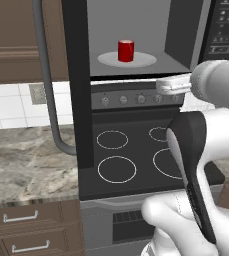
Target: Pick the mug from the counter and place it inside the microwave. Then close the microwave.
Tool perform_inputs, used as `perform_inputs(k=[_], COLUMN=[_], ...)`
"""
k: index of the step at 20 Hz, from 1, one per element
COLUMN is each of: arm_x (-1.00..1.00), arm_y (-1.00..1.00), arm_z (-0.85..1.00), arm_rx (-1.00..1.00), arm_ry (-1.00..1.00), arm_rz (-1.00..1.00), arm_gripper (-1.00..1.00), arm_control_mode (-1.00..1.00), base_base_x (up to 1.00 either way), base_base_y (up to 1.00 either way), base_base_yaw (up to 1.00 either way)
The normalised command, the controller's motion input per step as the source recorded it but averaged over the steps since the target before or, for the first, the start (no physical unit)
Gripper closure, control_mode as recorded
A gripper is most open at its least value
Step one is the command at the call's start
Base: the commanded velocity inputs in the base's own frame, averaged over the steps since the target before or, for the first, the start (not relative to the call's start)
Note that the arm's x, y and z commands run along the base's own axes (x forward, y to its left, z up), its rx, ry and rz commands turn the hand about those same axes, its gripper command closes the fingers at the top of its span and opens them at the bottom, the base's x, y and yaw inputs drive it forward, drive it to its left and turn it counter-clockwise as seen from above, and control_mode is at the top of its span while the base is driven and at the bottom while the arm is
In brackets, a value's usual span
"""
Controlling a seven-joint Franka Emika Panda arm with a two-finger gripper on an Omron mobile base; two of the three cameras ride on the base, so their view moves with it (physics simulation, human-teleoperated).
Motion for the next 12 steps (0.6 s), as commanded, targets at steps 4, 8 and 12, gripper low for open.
perform_inputs(k=[4, 8, 12], arm_x=[-0.64, -0.71, -0.64], arm_y=[0.00, 0.00, 0.00], arm_z=[0.02, 0.03, 0.02], arm_rx=[0.00, 0.00, 0.00], arm_ry=[-0.09, -0.10, -0.08], arm_rz=[-0.02, -0.01, 0.00], arm_gripper=[-1.00, -1.00, -1.00], arm_control_mode=[-1.00, -1.00, -1.00], base_base_x=[0.00, 0.00, 0.00], base_base_y=[0.00, 0.00, 0.00], base_base_yaw=[0.00, 0.00, 0.00])
